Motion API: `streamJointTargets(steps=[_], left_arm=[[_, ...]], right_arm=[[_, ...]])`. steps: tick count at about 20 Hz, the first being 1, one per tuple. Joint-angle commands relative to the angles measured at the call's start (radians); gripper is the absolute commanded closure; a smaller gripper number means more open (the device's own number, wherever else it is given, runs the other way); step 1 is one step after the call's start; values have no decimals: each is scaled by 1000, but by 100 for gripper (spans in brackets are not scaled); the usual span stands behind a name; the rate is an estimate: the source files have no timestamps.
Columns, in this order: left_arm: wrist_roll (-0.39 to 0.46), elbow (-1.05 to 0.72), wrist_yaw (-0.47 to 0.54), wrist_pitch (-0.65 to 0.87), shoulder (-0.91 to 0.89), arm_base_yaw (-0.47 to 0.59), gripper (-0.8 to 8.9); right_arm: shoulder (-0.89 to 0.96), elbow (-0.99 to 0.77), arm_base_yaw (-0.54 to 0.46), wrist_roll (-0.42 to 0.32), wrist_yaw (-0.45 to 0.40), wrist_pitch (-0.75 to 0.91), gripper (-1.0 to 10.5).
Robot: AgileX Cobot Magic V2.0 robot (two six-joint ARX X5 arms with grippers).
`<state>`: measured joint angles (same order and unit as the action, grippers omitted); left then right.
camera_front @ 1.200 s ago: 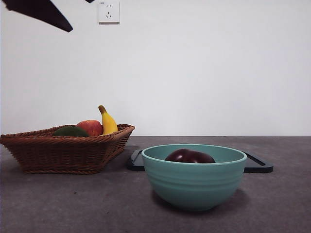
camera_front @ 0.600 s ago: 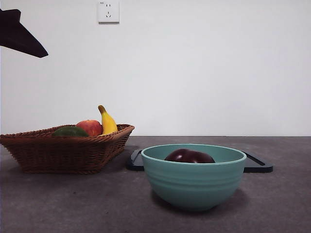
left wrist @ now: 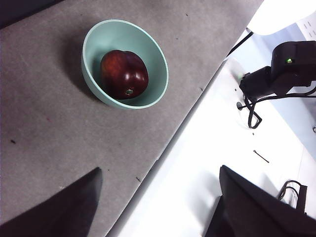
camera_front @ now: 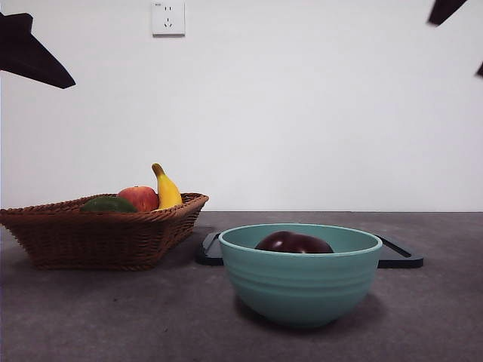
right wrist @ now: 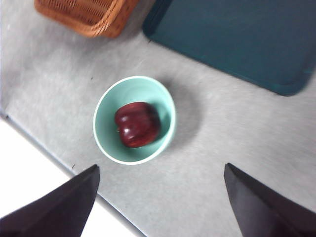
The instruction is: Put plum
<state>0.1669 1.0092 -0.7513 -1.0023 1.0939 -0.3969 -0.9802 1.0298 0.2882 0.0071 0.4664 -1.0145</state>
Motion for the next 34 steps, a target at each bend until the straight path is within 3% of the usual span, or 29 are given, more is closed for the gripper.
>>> streamJointTargets(steps=[1,7,14,17,23,34], left_arm=[[11,11,-6,6,6,-4,439],[11,11,-6,5,6,-3,439],[11,11,-6,6,6,-3,439],[11,11,-6,6,6,-3,439],[12,11,-5,7,6,-3,439],[12,11,-6,8,6,-3,439]], right_arm=[[-69,18,59,20,-31,45,543],[-274,17,183,27,-150,165,544],[-476,16,253,34,-237,272,580],[-533,16,259,34,-239,301,581],[-595,15,260,34,-238,335,686],[-615,12,267,27,-219,333,788]])
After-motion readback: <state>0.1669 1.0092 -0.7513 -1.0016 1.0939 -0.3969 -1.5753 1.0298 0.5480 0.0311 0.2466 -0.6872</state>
